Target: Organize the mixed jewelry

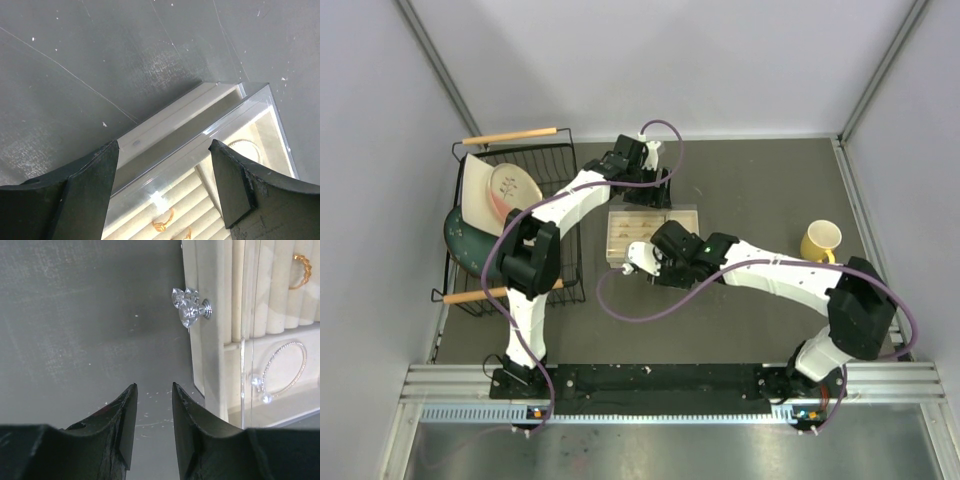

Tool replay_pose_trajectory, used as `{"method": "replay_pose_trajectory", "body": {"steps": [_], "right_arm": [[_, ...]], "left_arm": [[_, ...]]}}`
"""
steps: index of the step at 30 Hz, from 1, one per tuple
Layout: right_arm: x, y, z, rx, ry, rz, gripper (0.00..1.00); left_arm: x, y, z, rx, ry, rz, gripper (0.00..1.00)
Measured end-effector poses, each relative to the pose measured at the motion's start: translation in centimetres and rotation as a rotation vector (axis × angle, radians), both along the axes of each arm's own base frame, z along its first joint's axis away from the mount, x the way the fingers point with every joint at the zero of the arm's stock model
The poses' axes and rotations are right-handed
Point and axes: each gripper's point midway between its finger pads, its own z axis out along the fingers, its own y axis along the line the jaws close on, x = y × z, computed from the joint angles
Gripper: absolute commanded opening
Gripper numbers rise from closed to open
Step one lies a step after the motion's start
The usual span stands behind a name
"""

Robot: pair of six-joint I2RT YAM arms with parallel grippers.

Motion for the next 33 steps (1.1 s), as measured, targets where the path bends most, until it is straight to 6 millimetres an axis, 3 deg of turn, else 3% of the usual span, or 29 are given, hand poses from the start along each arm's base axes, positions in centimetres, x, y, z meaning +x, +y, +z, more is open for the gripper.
{"method": "replay_pose_trajectory", "body": {"steps": [12,23,33], "right_arm": [[1.9,0.4,-2.3,-0.043,-0.031,-0.035,0.31],[4.8,0.3,-1.8,-0.046,-0.105,-0.099,0.31],[4.8,0.5,-2.0,-0.038,-0.092,-0.121,0.35]], "left_arm": [[0.0,0.0,0.0,-0.002,0.001,-0.002,0.79],[0.0,0.0,0.0,-0.002,0.000,-0.003,0.79],[0.0,0.0,0.0,0.000,-0.002,-0.005,0.79]]}}
